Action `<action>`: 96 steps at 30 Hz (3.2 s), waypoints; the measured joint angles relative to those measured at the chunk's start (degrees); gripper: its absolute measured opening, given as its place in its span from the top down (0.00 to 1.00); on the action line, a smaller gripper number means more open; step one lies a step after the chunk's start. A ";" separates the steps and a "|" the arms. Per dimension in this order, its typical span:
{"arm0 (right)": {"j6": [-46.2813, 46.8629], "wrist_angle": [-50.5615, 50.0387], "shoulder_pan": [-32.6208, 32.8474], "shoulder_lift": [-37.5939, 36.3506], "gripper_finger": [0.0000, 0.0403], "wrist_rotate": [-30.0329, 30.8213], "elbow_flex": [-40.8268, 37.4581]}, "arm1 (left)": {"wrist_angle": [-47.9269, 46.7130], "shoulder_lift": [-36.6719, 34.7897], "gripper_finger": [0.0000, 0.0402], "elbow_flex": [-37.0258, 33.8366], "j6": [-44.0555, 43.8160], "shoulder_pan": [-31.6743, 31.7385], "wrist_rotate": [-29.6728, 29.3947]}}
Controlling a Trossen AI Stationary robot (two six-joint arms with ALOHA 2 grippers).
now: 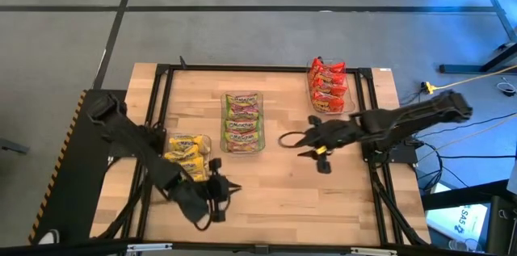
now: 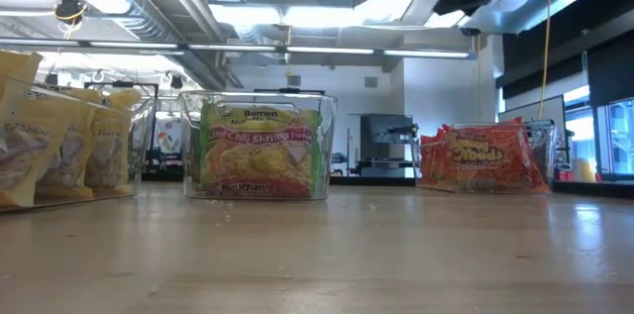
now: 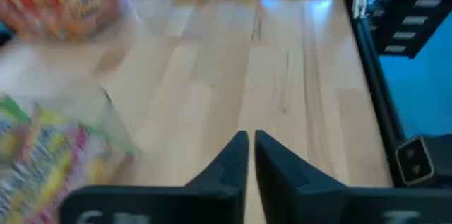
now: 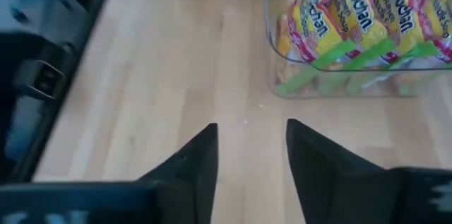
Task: Sort Maruchan noodles
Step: Return to Home Position
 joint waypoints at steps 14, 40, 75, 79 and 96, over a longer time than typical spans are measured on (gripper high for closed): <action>0.42 11.82 -0.18 -19.88 0.95 -1.12 -14.23 | 18.77 -28.78 1.00 -25.45 12.94 15.03 11.72; 1.68 32.62 -11.69 -32.71 0.99 -16.66 -33.10 | 35.06 -77.34 1.00 -60.29 25.72 23.72 14.29; 4.97 27.97 -21.46 -68.12 0.99 -12.37 -50.29 | 17.91 -90.57 1.00 -63.78 25.98 42.62 36.92; 6.40 29.03 -21.46 -69.02 0.99 -12.02 -53.70 | 17.85 -90.55 1.00 -63.80 27.25 44.16 37.12; 10.24 30.47 -21.42 -68.06 0.99 -2.07 -56.00 | 17.96 -90.55 1.00 -63.80 27.67 44.34 36.04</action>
